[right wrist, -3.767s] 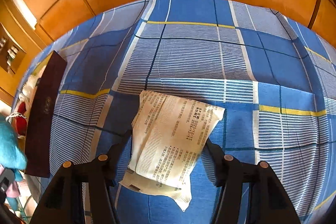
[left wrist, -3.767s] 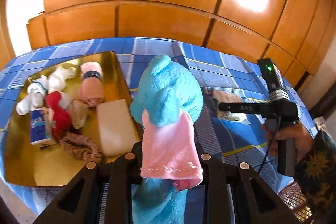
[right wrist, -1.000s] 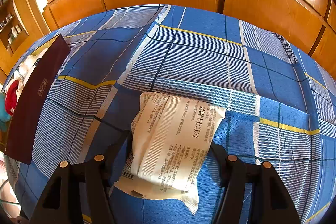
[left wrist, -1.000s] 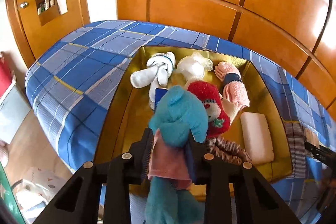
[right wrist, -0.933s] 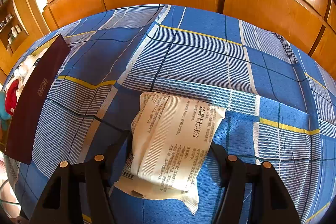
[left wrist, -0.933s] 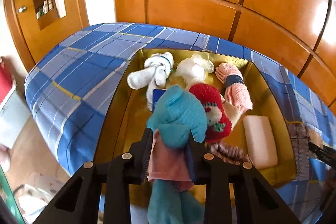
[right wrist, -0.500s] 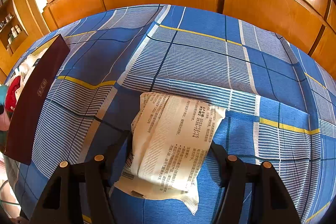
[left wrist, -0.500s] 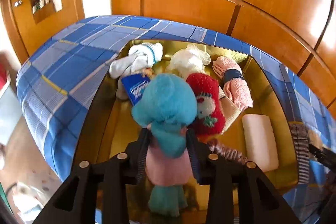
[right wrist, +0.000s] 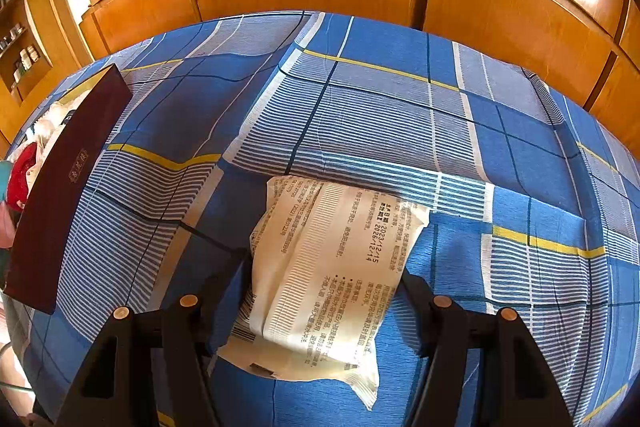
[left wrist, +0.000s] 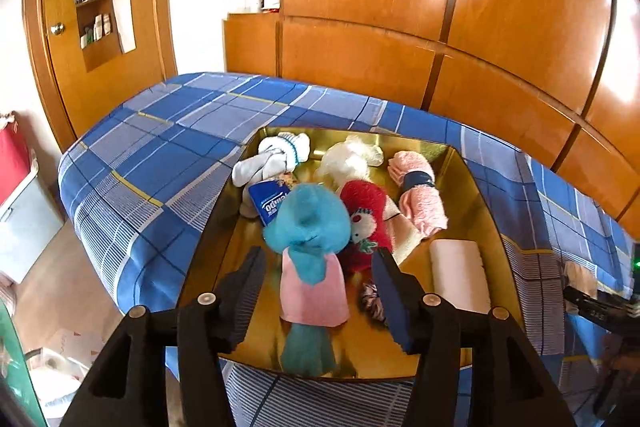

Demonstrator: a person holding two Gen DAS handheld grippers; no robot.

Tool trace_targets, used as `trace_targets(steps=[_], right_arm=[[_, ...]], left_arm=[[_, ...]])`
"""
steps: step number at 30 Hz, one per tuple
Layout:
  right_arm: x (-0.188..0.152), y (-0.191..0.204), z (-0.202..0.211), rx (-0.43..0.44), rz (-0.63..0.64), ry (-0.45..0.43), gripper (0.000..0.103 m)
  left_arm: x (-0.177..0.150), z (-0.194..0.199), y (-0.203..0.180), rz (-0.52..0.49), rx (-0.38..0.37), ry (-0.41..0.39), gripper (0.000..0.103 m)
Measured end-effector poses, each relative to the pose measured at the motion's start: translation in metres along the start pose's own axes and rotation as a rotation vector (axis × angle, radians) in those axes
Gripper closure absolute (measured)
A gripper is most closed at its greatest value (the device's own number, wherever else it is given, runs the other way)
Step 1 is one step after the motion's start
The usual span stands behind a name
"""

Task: Organize soft objects
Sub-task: 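Carry the teal plush into the gold tray and open the left gripper, then carry the white paper packet into the tray with the right gripper and release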

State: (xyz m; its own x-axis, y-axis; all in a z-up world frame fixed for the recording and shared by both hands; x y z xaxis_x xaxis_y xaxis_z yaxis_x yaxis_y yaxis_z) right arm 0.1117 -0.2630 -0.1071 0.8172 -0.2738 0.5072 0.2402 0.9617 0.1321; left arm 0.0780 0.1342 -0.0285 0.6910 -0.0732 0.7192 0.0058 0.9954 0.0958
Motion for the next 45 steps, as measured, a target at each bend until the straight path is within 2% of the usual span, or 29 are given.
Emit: trace_targets(steps=[10, 27, 33, 39, 45], right_arm=[[0.000, 0.002, 0.000, -0.020, 0.000, -0.005, 0.037], [0.001, 0.004, 0.001, -0.059, -0.020, 0.001, 0.039], [0.003, 0.008, 0.005, -0.054, -0.035, 0.008, 0.043], [0.005, 0.025, 0.018, -0.022, -0.024, -0.018, 0.044], [0.013, 0.074, 0.048, 0.112, 0.054, -0.050, 0.044]], left_arm=[[-0.008, 0.008, -0.006, -0.010, 0.004, 0.010, 0.045], [-0.018, 0.013, 0.011, 0.028, 0.006, 0.017, 0.043], [-0.022, 0.014, 0.019, 0.041, 0.010, 0.022, 0.043], [-0.023, 0.013, 0.024, 0.060, 0.010, 0.021, 0.043], [-0.023, 0.012, 0.035, 0.091, 0.022, 0.018, 0.043]])
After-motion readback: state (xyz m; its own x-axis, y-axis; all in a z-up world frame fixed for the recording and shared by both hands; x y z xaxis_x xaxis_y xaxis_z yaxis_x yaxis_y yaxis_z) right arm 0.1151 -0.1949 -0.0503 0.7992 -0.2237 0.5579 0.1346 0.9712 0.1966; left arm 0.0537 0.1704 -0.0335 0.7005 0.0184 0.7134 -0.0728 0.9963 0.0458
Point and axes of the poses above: each gripper's, at about its wrist camera, not at the fingertips, and z roughly against the way its jaws point, y to its left, x to its top, the point moved 5 cm from there along -z, roughly the way its jaws point, and after that the axes turned 13 degrees about -z, right-handed, at the moved point
